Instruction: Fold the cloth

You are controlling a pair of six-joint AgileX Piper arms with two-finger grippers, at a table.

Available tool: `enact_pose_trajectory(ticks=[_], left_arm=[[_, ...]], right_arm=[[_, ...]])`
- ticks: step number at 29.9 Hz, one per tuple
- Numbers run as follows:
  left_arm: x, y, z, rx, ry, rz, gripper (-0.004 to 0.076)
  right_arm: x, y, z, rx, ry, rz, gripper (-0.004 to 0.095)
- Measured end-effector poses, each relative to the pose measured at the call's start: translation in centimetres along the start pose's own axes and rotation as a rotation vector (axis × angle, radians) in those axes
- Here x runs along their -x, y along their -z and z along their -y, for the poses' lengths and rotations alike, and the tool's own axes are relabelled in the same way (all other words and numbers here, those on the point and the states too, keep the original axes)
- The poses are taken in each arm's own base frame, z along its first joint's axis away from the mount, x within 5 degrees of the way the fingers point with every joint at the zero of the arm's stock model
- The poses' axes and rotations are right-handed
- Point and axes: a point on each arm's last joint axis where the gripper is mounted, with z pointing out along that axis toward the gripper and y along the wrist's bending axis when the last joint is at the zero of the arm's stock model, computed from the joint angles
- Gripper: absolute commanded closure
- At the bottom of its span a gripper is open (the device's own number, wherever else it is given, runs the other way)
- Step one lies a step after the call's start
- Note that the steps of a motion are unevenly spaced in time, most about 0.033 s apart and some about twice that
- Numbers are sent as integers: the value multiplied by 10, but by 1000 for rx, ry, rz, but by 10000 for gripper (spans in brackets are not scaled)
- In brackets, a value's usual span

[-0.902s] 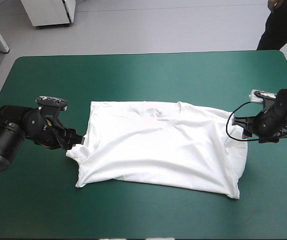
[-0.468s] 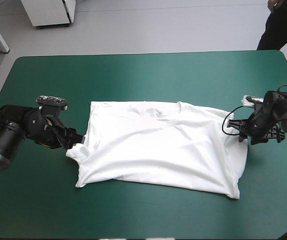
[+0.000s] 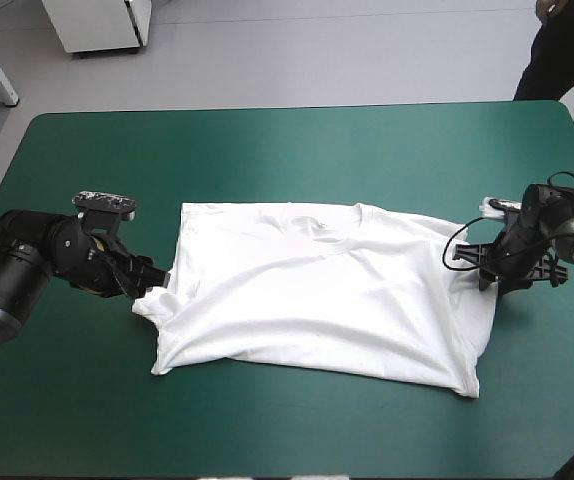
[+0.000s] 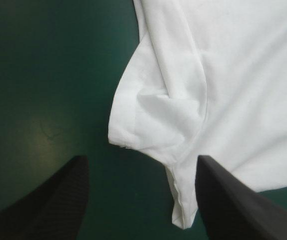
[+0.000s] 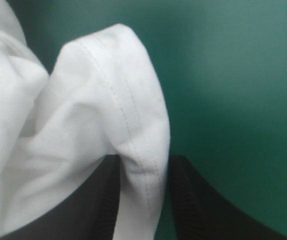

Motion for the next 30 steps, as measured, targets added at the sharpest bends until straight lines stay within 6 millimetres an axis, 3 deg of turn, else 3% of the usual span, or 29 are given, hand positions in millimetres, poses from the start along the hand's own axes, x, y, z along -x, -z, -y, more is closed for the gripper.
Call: enact_pose_trajectory(ticks=[1, 7, 13, 16, 19, 25, 30], left_arm=[[0, 0, 0, 0, 0, 0, 265], [0, 0, 0, 0, 0, 0, 265], [0, 0, 0, 0, 0, 0, 265], [0, 0, 0, 0, 0, 2, 265], [0, 0, 0, 0, 0, 5, 265], [0, 0, 0, 0, 0, 5, 265], [1, 0, 0, -1, 0, 7, 265]], right_arm=[[0, 0, 1, -5, 6, -2, 918], [-3, 7, -1, 17, 7, 3, 925], [-8, 55, -12, 98, 28, 124, 925], [-12, 81, -27, 142, 71, 195, 925], [-15, 92, -48, 196, 124, 218, 925], [-26, 86, -92, 266, 227, 186, 925], [-24, 59, -115, 274, 268, 116, 924]])
